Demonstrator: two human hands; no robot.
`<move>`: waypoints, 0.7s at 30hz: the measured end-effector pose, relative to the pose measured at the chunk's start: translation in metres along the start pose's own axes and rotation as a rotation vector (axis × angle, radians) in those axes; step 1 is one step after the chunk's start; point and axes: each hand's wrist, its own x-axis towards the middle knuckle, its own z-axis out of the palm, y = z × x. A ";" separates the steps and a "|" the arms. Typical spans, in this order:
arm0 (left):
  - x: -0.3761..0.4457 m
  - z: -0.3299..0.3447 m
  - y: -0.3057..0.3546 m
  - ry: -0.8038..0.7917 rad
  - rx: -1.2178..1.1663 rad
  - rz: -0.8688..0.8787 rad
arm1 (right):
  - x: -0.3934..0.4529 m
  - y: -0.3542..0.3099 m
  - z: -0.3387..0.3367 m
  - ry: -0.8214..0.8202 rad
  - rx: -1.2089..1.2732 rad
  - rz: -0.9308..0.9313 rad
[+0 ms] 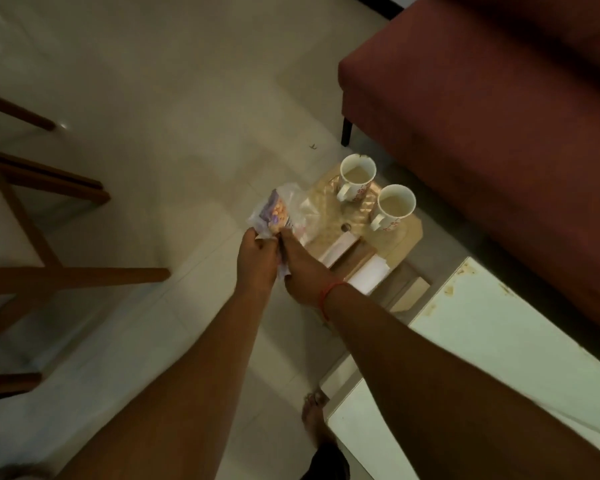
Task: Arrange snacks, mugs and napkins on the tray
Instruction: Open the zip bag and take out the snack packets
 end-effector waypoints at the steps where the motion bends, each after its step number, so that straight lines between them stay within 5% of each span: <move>1: -0.016 -0.004 0.008 0.012 0.032 0.040 | -0.014 -0.006 0.000 0.030 0.064 -0.026; 9: -0.169 0.023 0.066 -0.225 0.155 0.111 | -0.161 -0.023 -0.031 0.314 0.255 -0.045; 14: -0.294 0.088 0.086 -0.516 0.157 0.129 | -0.305 -0.010 -0.080 0.614 0.258 -0.011; 21: -0.470 0.176 0.100 -0.690 0.409 0.229 | -0.525 0.048 -0.136 0.945 0.193 0.131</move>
